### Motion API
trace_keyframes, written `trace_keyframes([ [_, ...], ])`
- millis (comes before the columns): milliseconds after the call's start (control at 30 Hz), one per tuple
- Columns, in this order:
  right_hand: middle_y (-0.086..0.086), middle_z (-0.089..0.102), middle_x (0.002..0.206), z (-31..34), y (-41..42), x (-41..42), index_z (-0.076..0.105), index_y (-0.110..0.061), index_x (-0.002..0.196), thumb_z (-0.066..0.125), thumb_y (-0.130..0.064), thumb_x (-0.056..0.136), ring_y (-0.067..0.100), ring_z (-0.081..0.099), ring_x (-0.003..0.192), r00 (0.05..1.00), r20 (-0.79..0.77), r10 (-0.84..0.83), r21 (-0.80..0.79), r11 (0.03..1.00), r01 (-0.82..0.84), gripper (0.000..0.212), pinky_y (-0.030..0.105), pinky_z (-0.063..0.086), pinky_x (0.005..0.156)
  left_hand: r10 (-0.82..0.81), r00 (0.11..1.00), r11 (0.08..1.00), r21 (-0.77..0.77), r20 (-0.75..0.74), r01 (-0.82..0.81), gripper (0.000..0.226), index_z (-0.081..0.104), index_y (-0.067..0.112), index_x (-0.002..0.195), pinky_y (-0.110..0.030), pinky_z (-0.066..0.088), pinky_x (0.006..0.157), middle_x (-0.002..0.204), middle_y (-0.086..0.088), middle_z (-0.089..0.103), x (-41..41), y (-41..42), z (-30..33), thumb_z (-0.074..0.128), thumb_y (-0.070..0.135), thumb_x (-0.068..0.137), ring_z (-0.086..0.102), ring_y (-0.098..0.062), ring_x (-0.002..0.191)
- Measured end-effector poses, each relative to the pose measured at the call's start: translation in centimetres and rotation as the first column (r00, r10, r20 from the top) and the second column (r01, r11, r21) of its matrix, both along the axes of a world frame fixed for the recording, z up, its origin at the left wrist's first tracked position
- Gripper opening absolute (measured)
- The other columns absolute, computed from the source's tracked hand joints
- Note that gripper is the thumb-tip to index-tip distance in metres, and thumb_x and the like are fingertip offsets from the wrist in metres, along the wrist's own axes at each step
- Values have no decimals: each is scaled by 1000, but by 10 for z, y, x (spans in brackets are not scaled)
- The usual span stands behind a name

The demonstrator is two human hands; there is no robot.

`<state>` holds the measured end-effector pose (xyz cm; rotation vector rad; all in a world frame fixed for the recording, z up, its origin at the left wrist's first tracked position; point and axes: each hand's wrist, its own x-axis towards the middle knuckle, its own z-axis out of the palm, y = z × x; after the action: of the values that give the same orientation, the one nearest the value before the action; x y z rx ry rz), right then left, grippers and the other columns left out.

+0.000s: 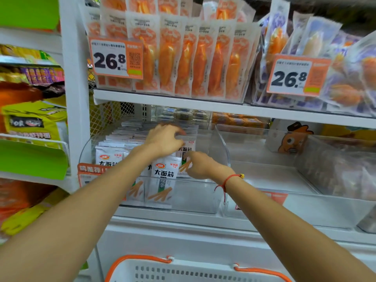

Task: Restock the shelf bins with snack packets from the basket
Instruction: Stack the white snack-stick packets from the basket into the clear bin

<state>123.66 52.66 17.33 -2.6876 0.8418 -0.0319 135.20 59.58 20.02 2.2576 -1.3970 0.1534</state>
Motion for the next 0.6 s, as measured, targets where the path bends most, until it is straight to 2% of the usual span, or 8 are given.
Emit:
trace_keyframes([
  [100,11,55,126,3,18,-26,53,-12,128,53,-4,86,31,54,112,976,217,5,-92,996,15,42,39,48,93,42,994,954,-292,-97,-69,31,61,33,118,-34,35,98,130,6,55,-27,30,-6,54,20,91,38,-19,127],
  [200,5,64,114,-2,39,-55,65,-18,115,51,-7,86,23,60,102,911,412,8,-88,996,31,34,37,51,88,-11,975,892,-443,-223,-92,27,63,31,110,-34,43,94,121,9,59,-52,63,-15,54,14,91,49,-16,117],
  [267,-1,67,105,-9,54,-77,69,-21,106,54,-12,87,16,61,95,876,483,14,-68,997,22,26,34,52,86,-48,946,854,-505,-320,-127,25,63,33,101,-34,48,89,112,10,62,-67,83,-25,55,12,90,57,-14,105],
  [367,-4,66,105,-27,74,-107,69,-24,102,57,-16,89,11,57,97,822,570,12,-120,990,69,19,25,46,81,-101,890,847,-507,-445,-158,23,64,28,98,-18,44,82,105,10,64,-91,108,-54,56,8,91,59,-9,99],
  [433,-6,66,98,-44,85,-124,69,-25,98,58,-16,89,10,58,89,791,611,-34,-42,996,76,17,25,47,75,-136,845,870,-471,-518,-148,21,65,25,98,-5,39,74,102,15,63,-107,124,-78,56,7,92,58,8,94],
  [467,-8,66,93,-55,90,-131,69,-26,96,58,-16,89,10,59,84,793,606,-57,11,998,63,16,27,48,73,-141,821,884,-444,-554,-148,21,64,25,99,-3,38,73,101,18,61,-115,133,-91,55,8,92,56,13,91],
  [533,-10,65,82,-87,99,-141,68,-27,93,58,-15,88,10,60,75,825,557,-94,95,994,49,16,30,50,68,-130,784,909,-390,-607,-151,21,64,27,102,-11,42,75,101,17,62,-126,145,-122,54,10,94,57,6,91],
  [600,-8,64,77,-126,109,-150,69,-26,92,57,-15,88,12,61,70,862,489,-135,176,983,55,16,31,50,65,-106,744,924,-342,-660,-172,21,63,25,103,-5,42,69,99,15,62,-137,155,-153,53,9,94,58,-1,89],
])
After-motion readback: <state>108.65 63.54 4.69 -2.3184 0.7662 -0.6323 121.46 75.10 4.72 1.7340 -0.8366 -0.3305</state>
